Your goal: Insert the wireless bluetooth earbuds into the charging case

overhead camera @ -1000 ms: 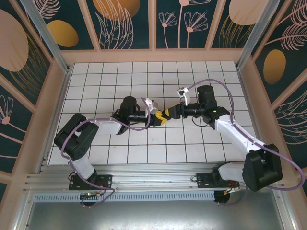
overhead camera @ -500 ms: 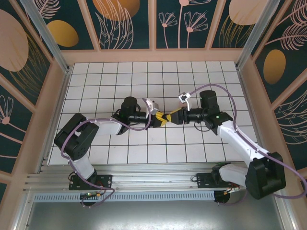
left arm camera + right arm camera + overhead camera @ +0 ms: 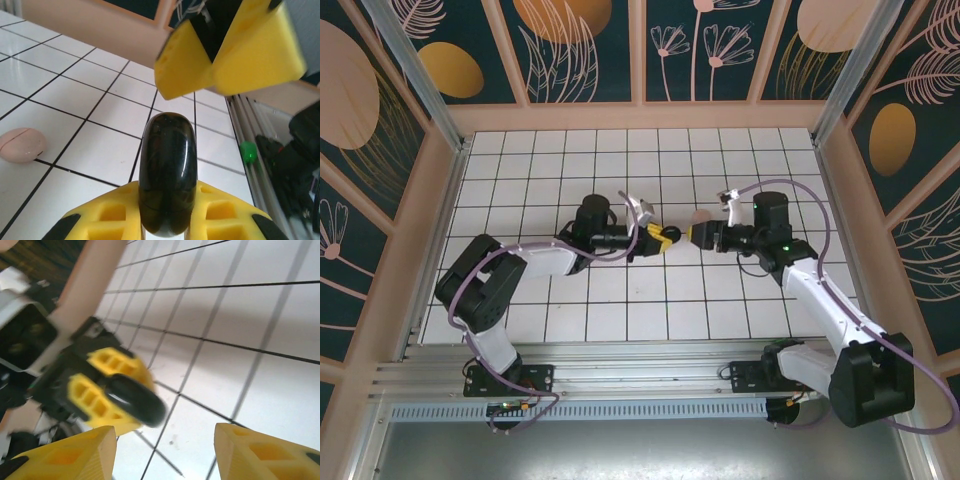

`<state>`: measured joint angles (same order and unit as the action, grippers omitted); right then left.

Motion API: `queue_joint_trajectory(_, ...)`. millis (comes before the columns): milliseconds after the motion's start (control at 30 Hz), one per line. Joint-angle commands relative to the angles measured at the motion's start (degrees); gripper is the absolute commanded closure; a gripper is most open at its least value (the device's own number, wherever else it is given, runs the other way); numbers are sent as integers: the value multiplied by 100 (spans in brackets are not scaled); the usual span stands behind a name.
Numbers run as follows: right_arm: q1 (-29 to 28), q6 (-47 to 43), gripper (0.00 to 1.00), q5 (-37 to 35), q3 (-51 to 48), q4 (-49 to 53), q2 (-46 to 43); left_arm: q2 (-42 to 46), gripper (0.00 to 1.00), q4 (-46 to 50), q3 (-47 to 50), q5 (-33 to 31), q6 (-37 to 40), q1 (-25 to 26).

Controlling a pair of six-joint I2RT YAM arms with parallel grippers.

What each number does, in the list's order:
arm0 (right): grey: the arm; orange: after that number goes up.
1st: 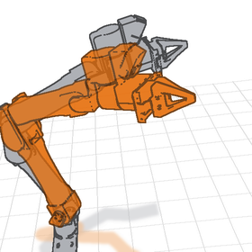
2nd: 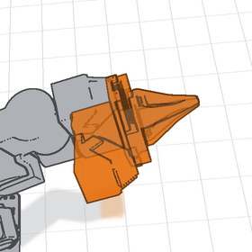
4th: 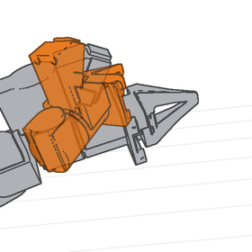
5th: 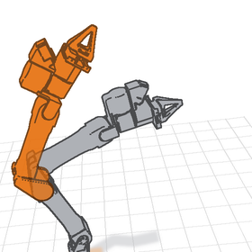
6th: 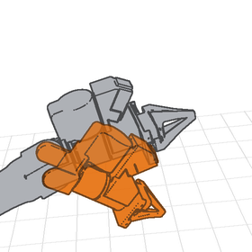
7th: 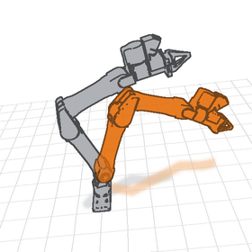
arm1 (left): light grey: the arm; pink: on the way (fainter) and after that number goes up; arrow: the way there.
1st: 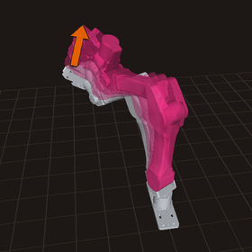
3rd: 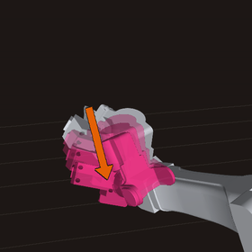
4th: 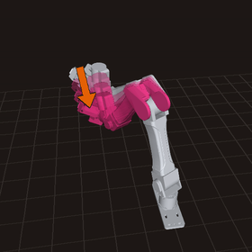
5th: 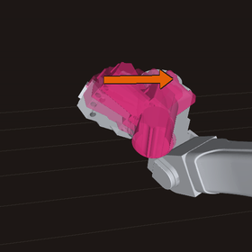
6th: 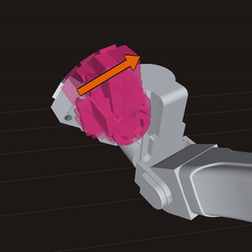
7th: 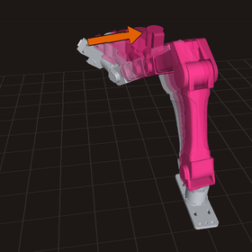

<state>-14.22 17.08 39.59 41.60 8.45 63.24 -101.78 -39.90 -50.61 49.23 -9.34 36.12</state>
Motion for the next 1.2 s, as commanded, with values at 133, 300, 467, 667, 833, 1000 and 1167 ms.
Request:
queue_joint_trajectory(133,247,1050,45,-1218,-177,350,-100,-707,89,1232,-1006,-617,-1745,7)
queue_joint_trajectory(300,245,1378,45,-1370,-275,373,-137,-1183,89,2927,-2050,-1294,-1861,8)
queue_joint_trajectory(467,236,1521,46,-1646,-280,525,-236,-1589,88,3752,-2727,-1554,-2056,3)
queue_joint_trajectory(667,173,1734,46,-1733,-337,577,-400,-2030,88,4424,-3306,-1708,-2138,4)
queue_joint_trajectory(833,60,1789,46,-1840,-316,675,-455,-2212,86,4808,-3559,-1862,-2093,9)
queue_joint_trajectory(1000,-18,1789,46,-1881,-272,724,-401,-2333,84,5084,-3703,-2025,-2042,8)
queue_joint_trajectory(1167,-79,1755,46,-1953,-203,798,-352,-2396,78,5315,-3797,-2207,-1949,6)
